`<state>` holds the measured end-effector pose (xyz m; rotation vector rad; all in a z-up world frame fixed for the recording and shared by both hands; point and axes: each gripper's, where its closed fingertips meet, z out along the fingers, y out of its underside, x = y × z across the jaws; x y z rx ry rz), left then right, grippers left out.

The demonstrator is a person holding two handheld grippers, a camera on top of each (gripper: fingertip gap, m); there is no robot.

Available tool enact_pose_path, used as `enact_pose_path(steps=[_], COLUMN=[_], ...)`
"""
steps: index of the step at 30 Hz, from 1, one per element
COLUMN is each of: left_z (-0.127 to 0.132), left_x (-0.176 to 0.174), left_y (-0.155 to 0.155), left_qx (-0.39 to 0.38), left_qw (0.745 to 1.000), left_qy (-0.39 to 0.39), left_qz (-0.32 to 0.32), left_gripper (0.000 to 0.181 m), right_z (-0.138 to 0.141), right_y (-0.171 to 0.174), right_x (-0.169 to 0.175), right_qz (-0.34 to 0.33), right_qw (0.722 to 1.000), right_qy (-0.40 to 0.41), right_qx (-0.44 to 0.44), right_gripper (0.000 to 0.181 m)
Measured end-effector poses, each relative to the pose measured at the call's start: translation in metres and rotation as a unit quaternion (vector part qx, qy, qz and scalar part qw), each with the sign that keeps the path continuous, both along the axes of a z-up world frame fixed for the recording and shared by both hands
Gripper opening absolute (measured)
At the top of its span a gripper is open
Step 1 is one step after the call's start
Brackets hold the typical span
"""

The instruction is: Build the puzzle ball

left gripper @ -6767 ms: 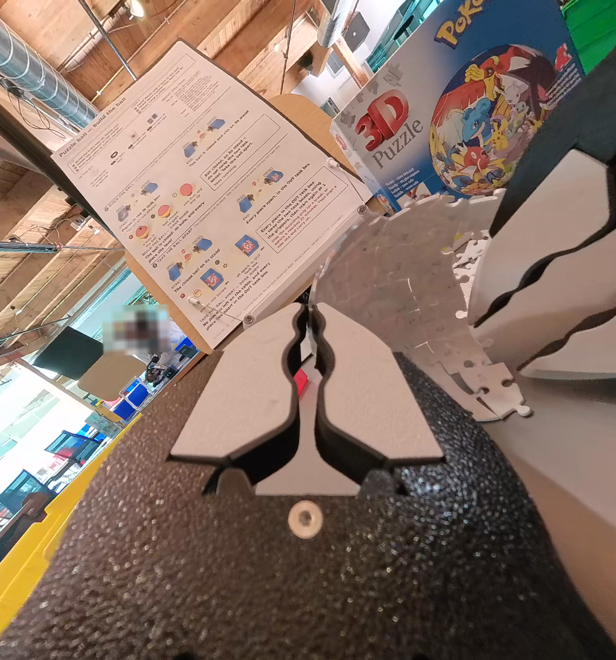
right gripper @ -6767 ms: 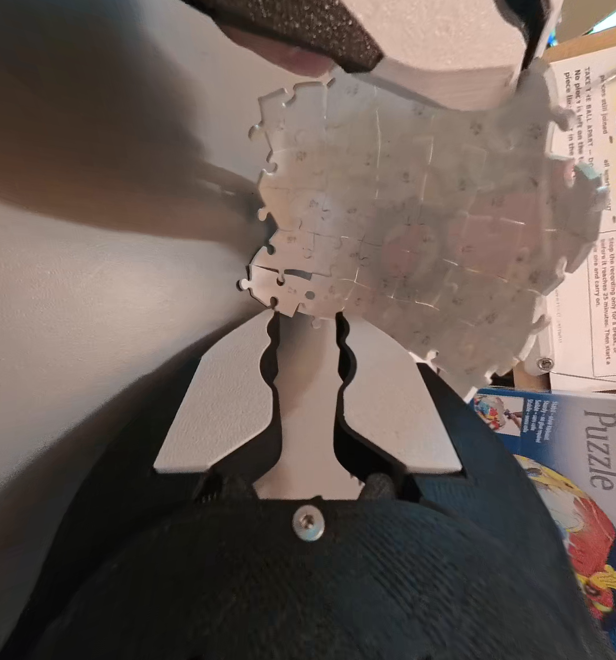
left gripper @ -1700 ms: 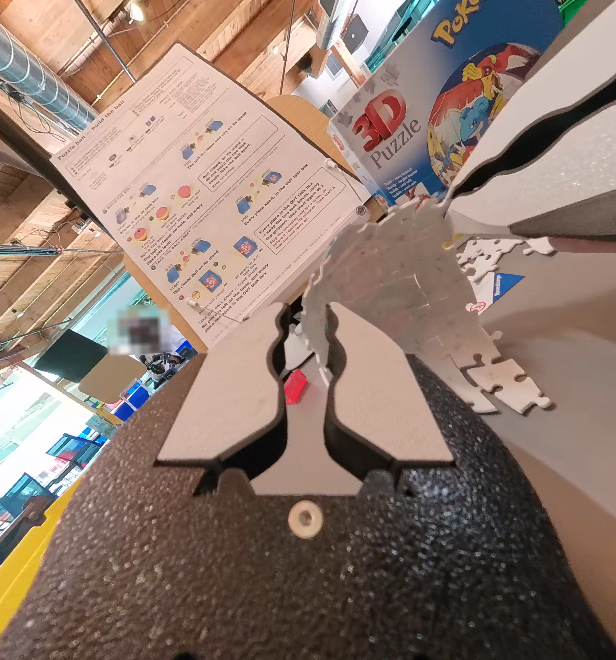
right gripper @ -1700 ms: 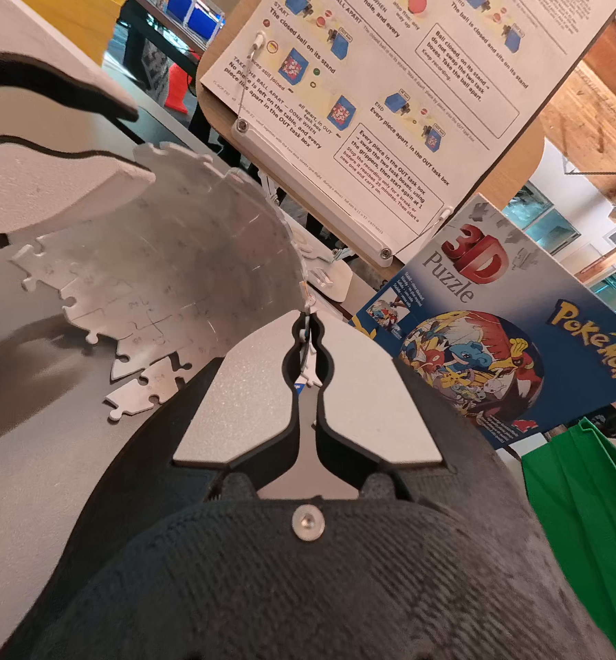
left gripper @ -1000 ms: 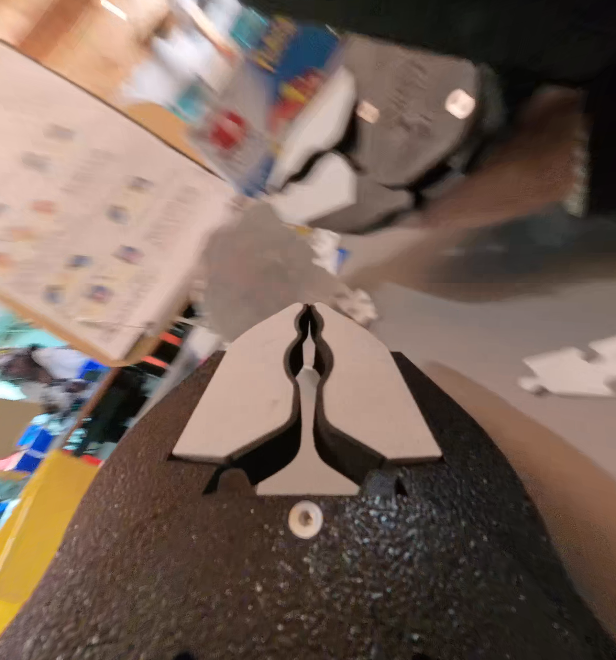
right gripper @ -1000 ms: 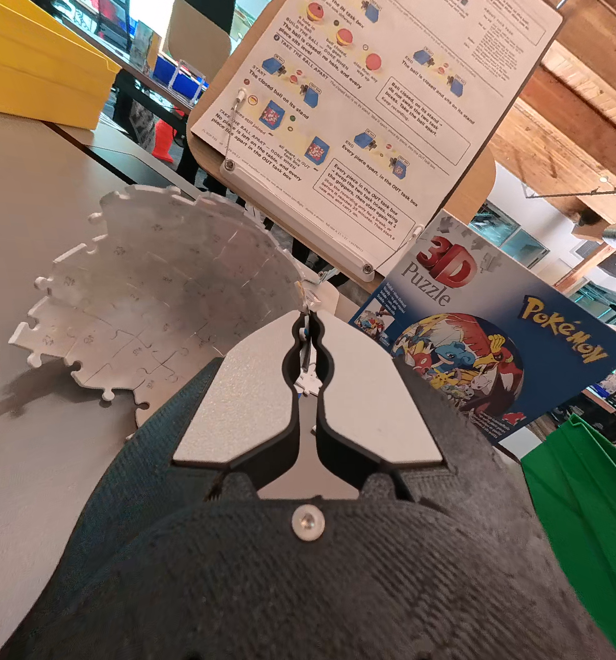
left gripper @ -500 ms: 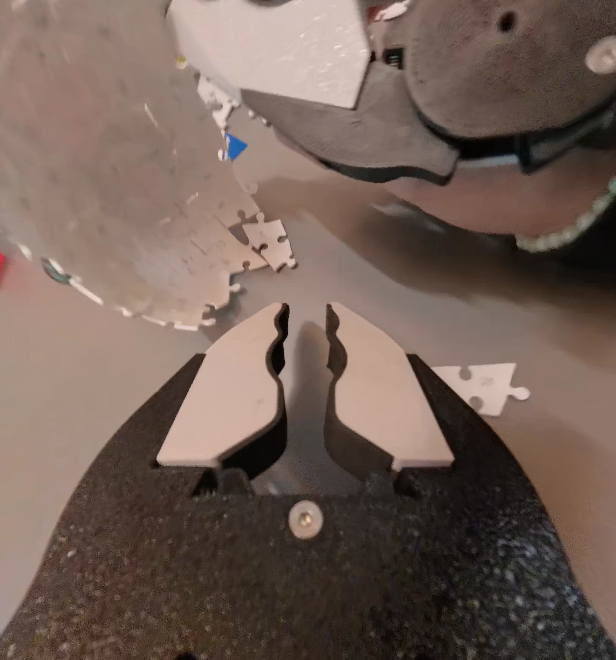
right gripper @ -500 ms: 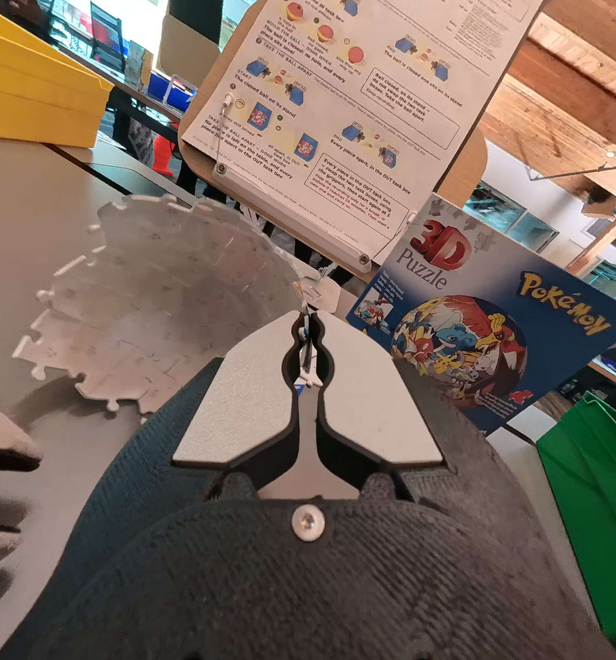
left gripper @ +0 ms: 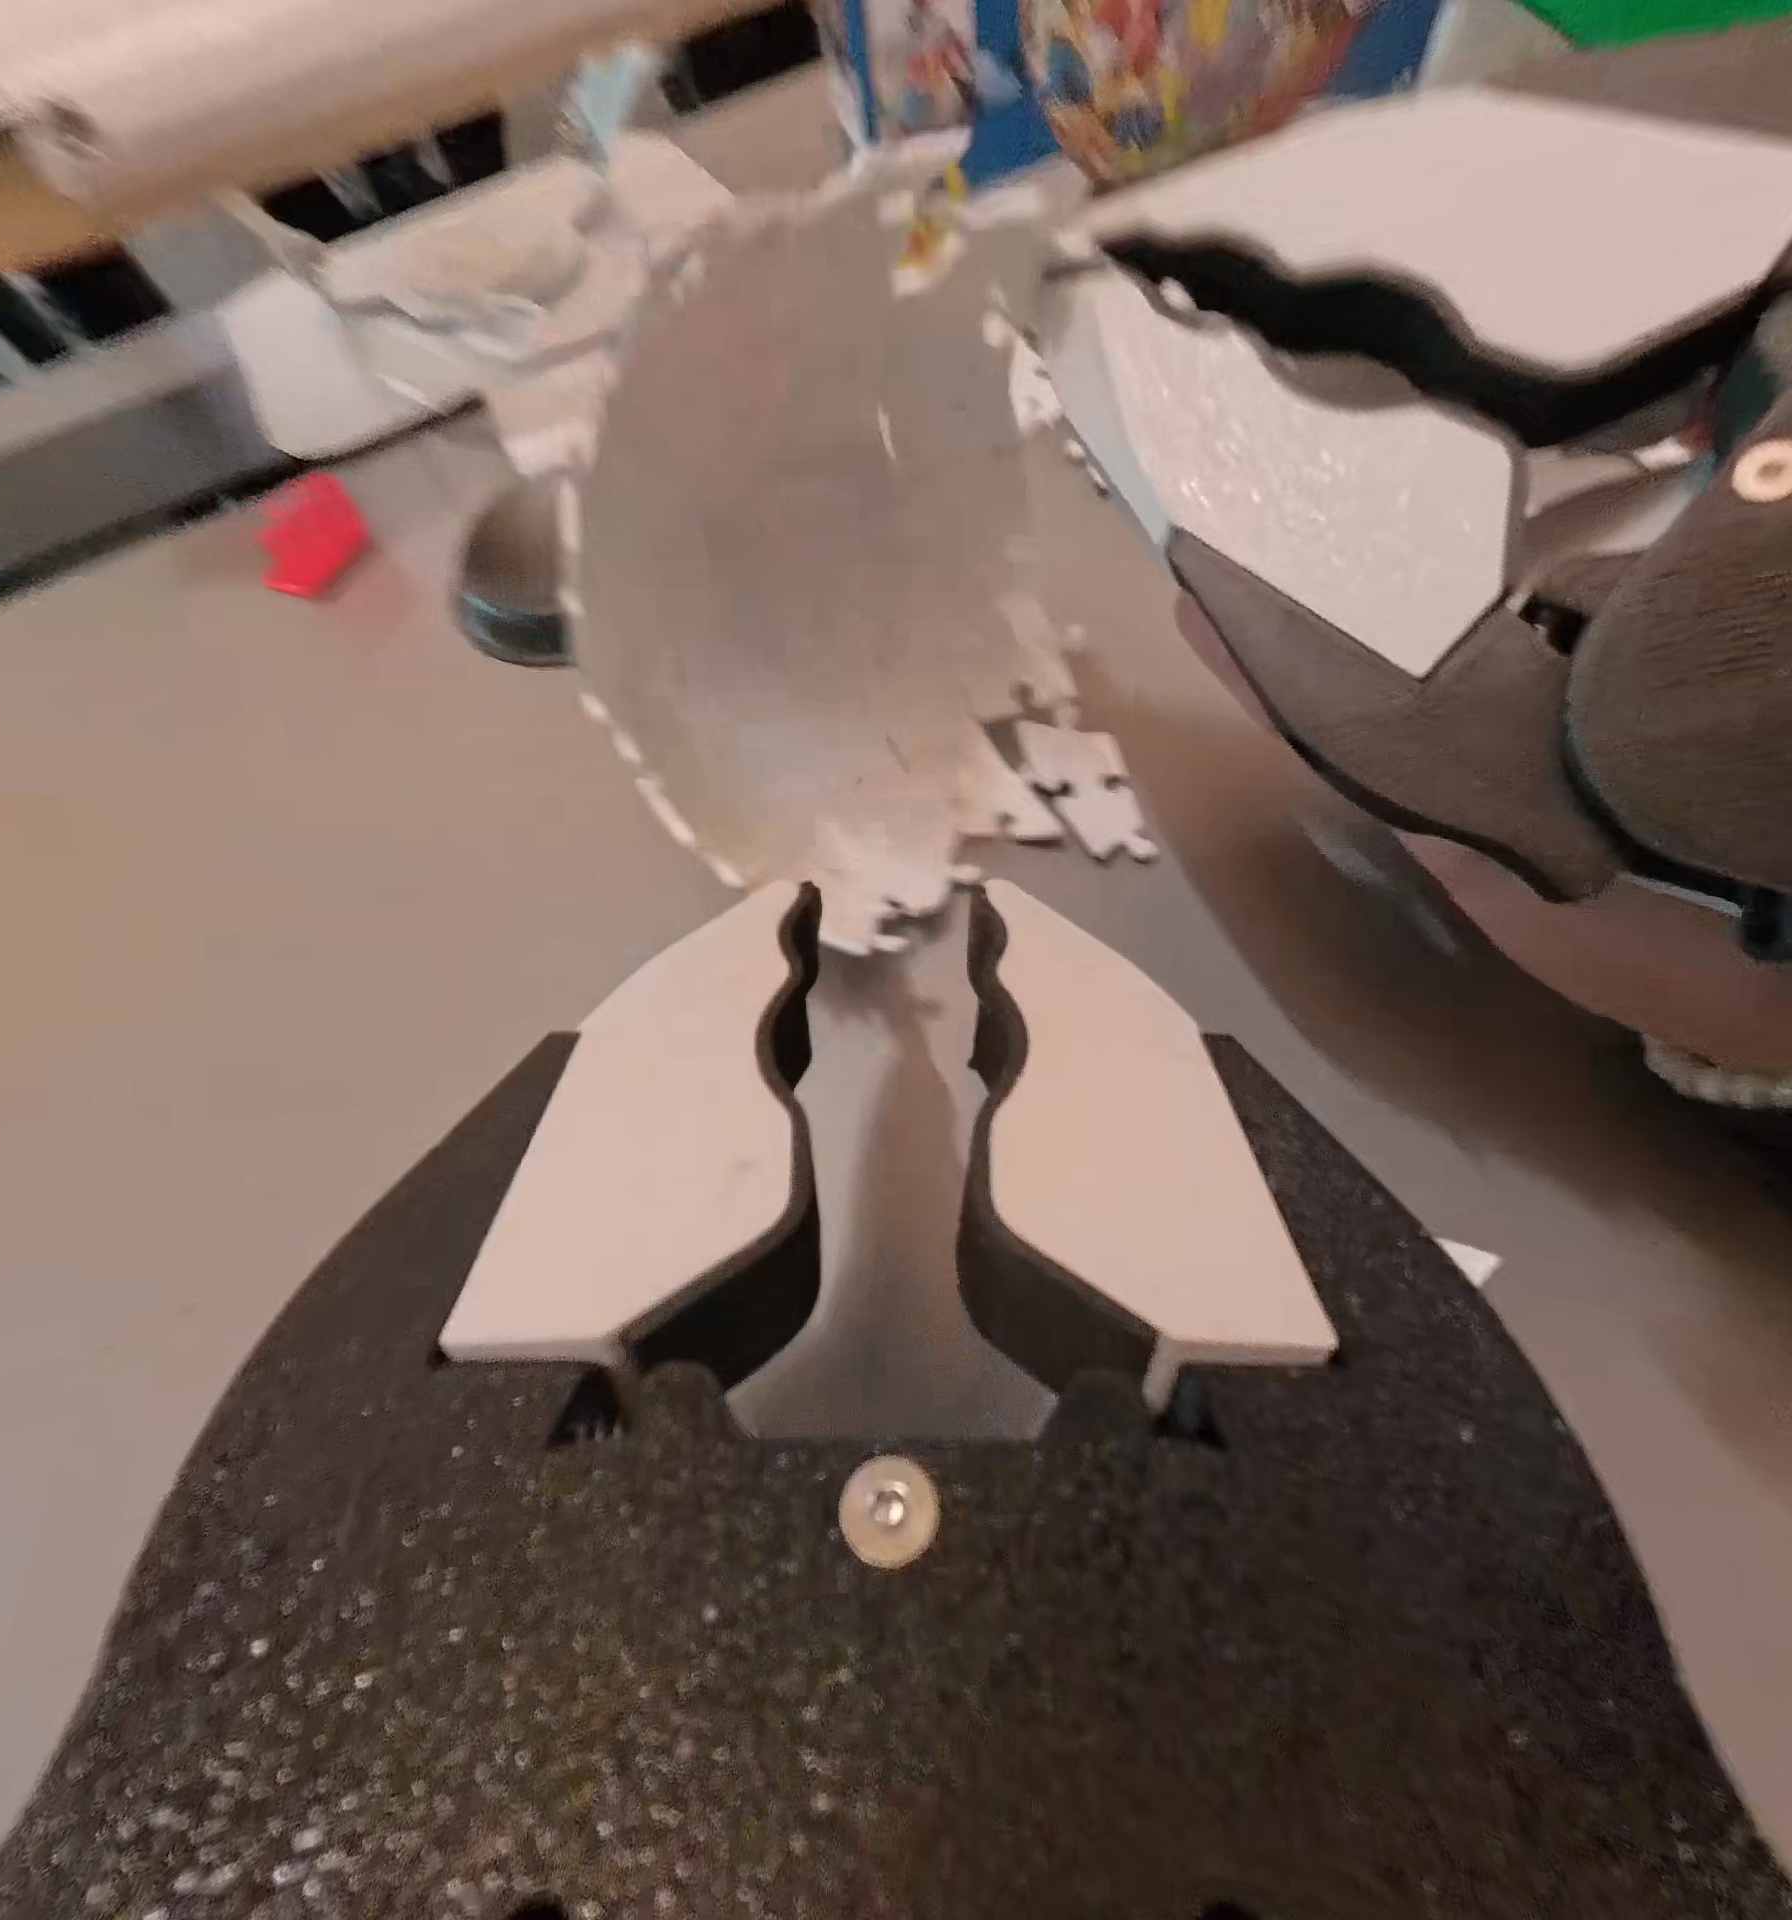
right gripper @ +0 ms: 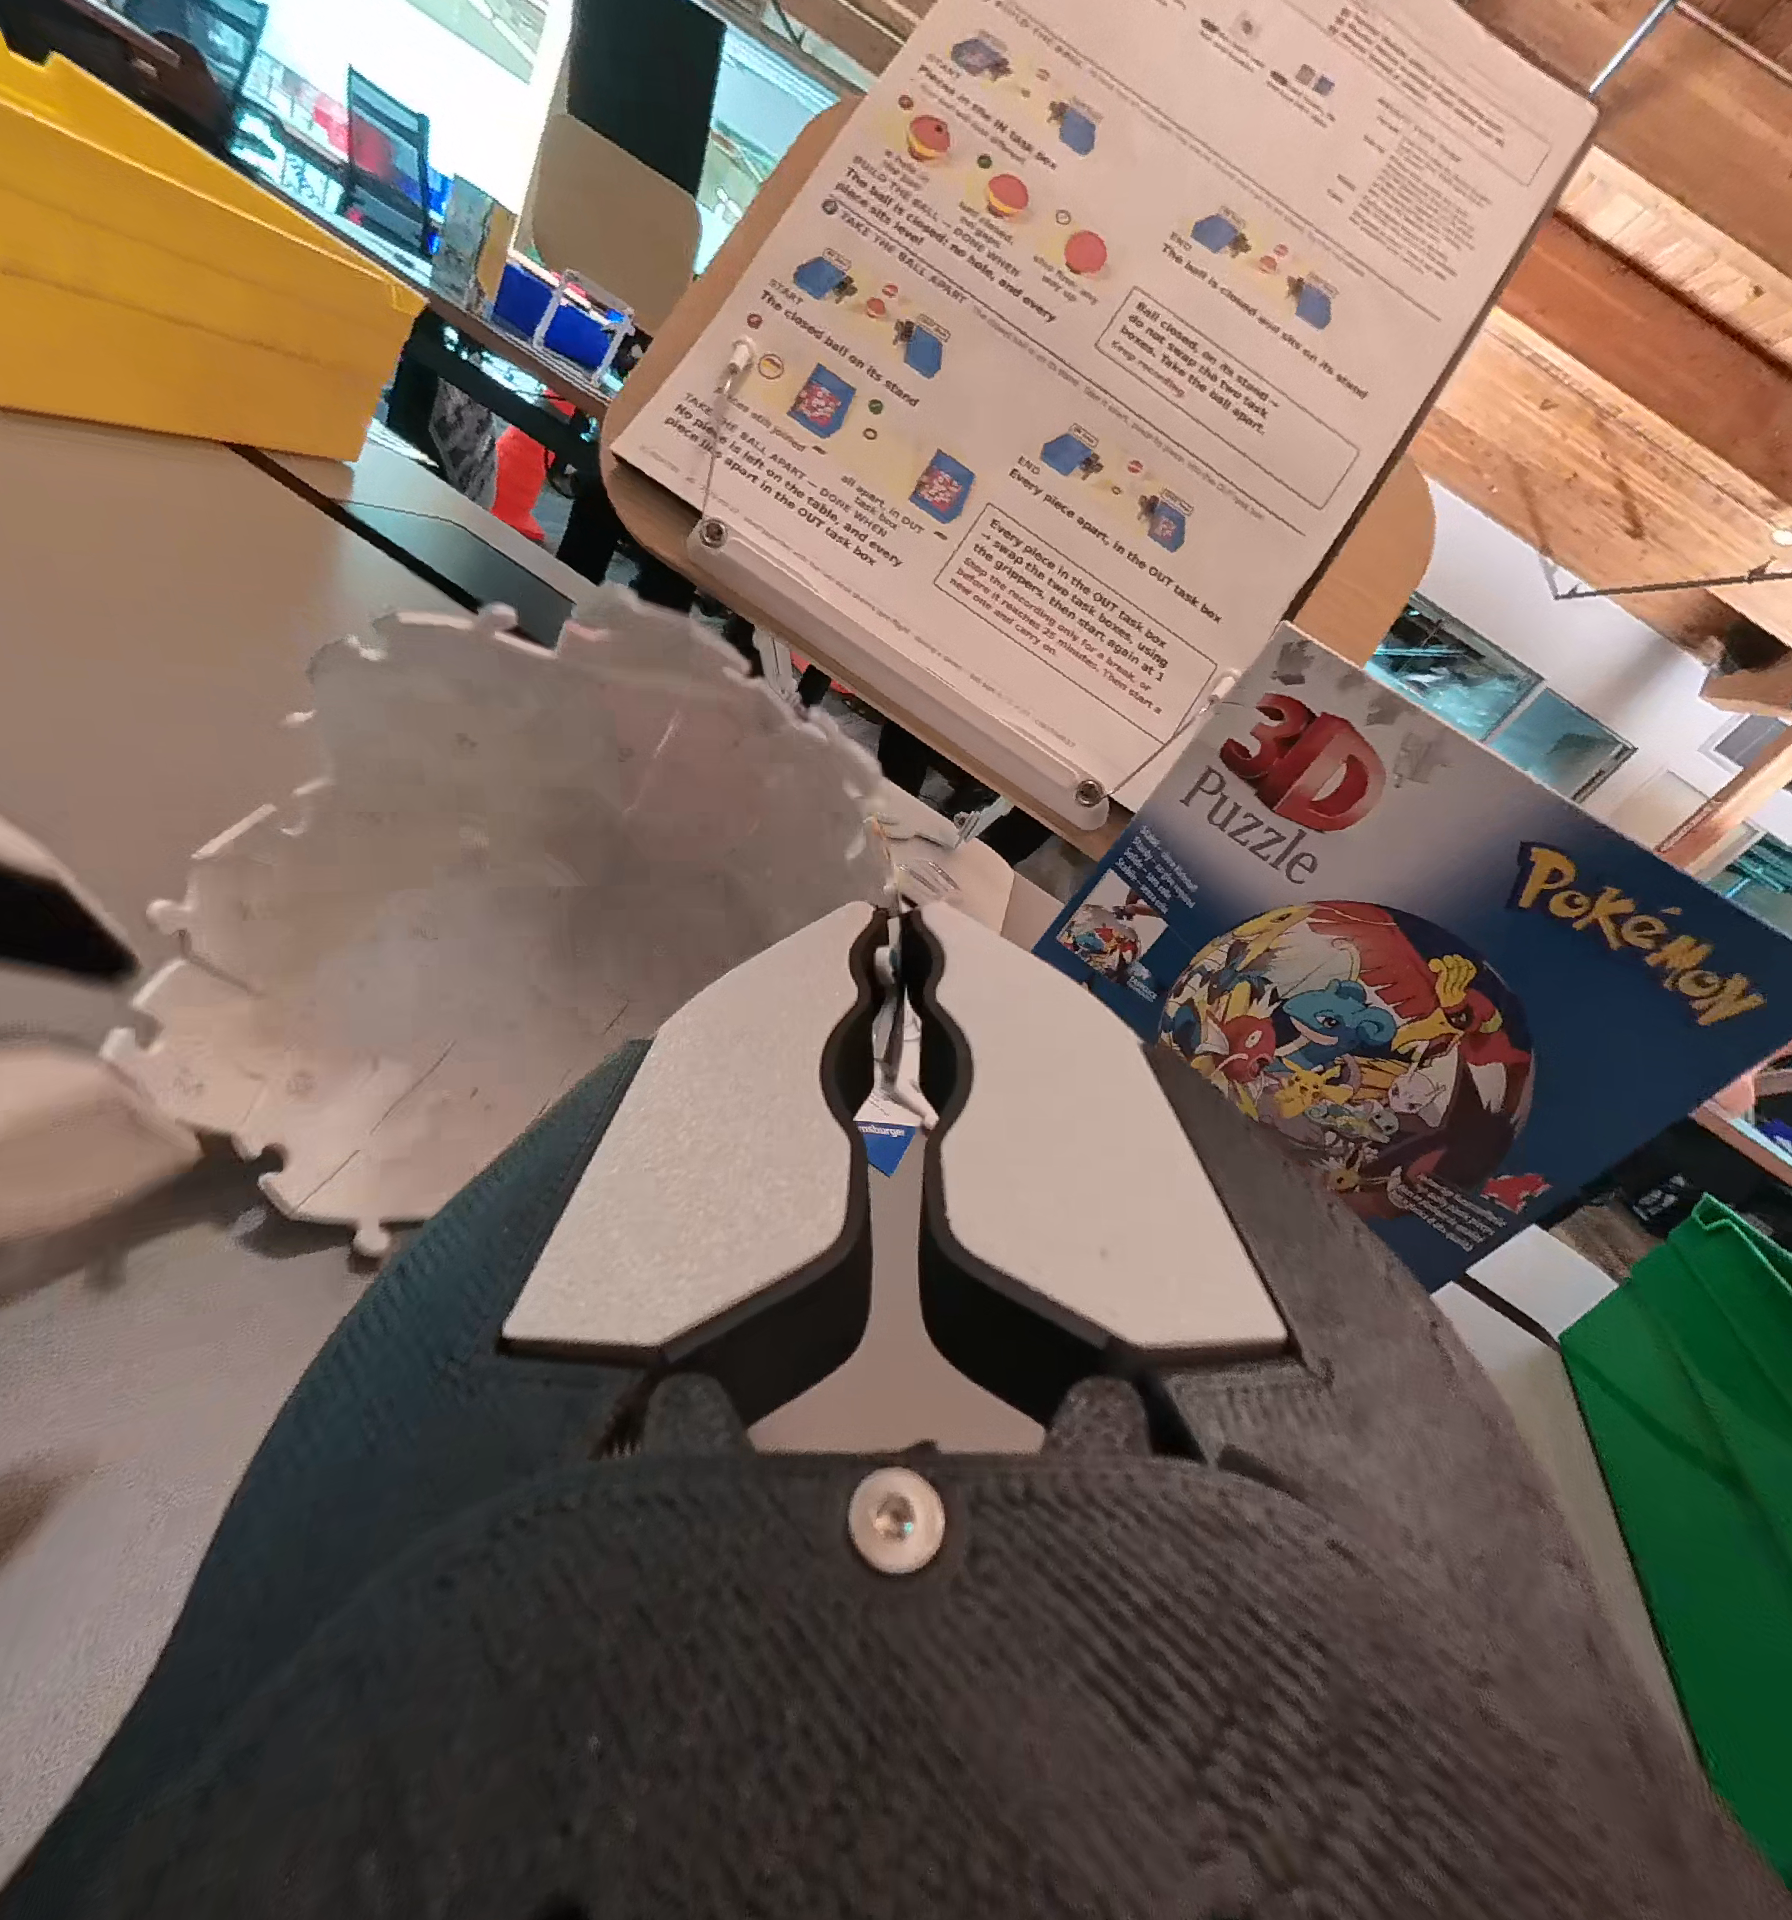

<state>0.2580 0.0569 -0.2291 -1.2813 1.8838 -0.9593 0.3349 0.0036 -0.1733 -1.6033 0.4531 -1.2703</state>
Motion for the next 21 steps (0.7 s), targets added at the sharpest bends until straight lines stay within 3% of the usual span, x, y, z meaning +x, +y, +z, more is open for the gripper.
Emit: enact_pose_path(steps=[5, 7, 9, 12, 21], left_z=[0.033, 0.024, 0.022, 0.029, 0.013], left_x=[0.018, 0.031, 0.037, 0.036, 0.032], left_y=[0.042, 0.060, 0.069, 0.076, 0.086], left_qx=[0.028, 0.046, 0.007, -0.043, -0.047], left_qw=[0.995, 0.995, 0.996, 0.994, 0.997], left_qy=[-0.086, -0.065, -0.048, -0.071, -0.053], left_qz=[0.052, 0.067, 0.075, 0.067, 0.025], left_gripper=[0.038, 0.051, 0.057, 0.056, 0.051], right_z=[0.000, 0.000, 0.001, 0.002, -0.013], right_y=[0.000, -0.001, -0.001, -0.004, -0.027], right_x=[0.003, 0.003, 0.002, 0.003, 0.012], right_qz=[-0.005, -0.006, -0.003, -0.001, 0.009], right_qw=[1.000, 1.000, 1.000, 1.000, 0.995], right_qy=[-0.003, -0.007, -0.009, -0.006, 0.080], right_qx=[-0.004, -0.007, -0.008, 0.005, -0.061], right_gripper=[0.003, 0.003, 0.004, 0.004, 0.001])
